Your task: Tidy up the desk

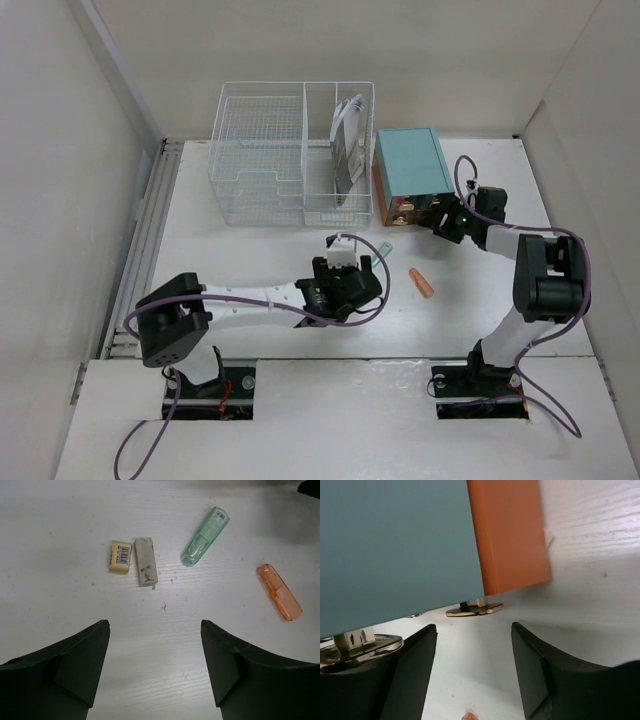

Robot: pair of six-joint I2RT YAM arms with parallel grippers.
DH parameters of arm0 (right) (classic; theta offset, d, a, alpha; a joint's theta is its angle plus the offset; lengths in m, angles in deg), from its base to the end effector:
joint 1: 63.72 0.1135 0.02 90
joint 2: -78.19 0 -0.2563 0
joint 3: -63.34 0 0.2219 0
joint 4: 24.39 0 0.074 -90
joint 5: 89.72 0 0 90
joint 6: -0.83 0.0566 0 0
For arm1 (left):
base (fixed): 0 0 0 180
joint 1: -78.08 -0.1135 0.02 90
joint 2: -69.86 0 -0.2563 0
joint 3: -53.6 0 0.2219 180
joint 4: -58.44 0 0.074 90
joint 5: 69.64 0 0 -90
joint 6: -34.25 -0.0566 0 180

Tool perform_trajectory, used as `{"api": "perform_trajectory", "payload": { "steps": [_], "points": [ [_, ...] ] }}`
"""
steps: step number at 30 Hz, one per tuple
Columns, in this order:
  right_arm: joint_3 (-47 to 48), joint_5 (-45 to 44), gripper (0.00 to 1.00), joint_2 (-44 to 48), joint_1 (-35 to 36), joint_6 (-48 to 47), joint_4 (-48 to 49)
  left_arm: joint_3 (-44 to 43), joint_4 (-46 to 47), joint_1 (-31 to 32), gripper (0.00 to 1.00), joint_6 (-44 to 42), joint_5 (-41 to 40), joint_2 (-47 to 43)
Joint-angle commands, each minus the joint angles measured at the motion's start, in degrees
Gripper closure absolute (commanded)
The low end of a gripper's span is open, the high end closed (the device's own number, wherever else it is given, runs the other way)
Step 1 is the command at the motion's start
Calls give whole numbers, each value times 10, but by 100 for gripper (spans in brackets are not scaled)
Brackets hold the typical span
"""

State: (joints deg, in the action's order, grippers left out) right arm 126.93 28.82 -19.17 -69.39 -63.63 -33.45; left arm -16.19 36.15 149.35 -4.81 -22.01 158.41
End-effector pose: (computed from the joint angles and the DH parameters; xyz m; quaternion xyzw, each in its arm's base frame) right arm 0.3291 -0.0055 0.1602 0.1439 0.8820 0.2894 0.3430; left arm 0.1360 -0.2823 0.2223 0.0024 0.8617 -0.1793 0.4746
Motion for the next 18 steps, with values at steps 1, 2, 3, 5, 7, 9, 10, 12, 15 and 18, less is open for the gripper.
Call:
{"api": "perform_trajectory", "payload": {
  "steps": [1, 2, 3, 5, 7, 9, 10, 12, 15, 18],
  "points": [
    [-1, -6, 33, -5, -5, 53, 113, 7, -6, 11, 30, 21, -18, -9],
    [-15, -12, 33, -5, -5, 62, 129, 7, -6, 11, 30, 26, -18, -9],
    [-24, -17, 35, -5, -5, 69, 147, 7, -6, 11, 30, 26, -18, -4],
    [-38, -25, 36, -5, -5, 84, 195, 7, -11, 16, 30, 31, -18, 1],
    [-44, -25, 40, -5, -5, 91, 209, 1, -11, 16, 30, 31, -18, 1],
    [-44, -25, 45, -12, -5, 91, 209, -4, -11, 21, 30, 31, -18, 12],
    [-44, -25, 54, -12, -5, 91, 209, -4, -11, 21, 30, 31, -18, 12],
    [-56, -30, 63, -12, -5, 96, 222, -19, -18, 26, 30, 36, -18, 19],
    [-70, -25, 73, -12, -5, 102, 232, -29, -25, 33, 30, 36, -24, 24],
    [-86, -20, 76, 1, -10, 102, 232, -29, -31, 33, 30, 36, -29, 24]
  ]
}}
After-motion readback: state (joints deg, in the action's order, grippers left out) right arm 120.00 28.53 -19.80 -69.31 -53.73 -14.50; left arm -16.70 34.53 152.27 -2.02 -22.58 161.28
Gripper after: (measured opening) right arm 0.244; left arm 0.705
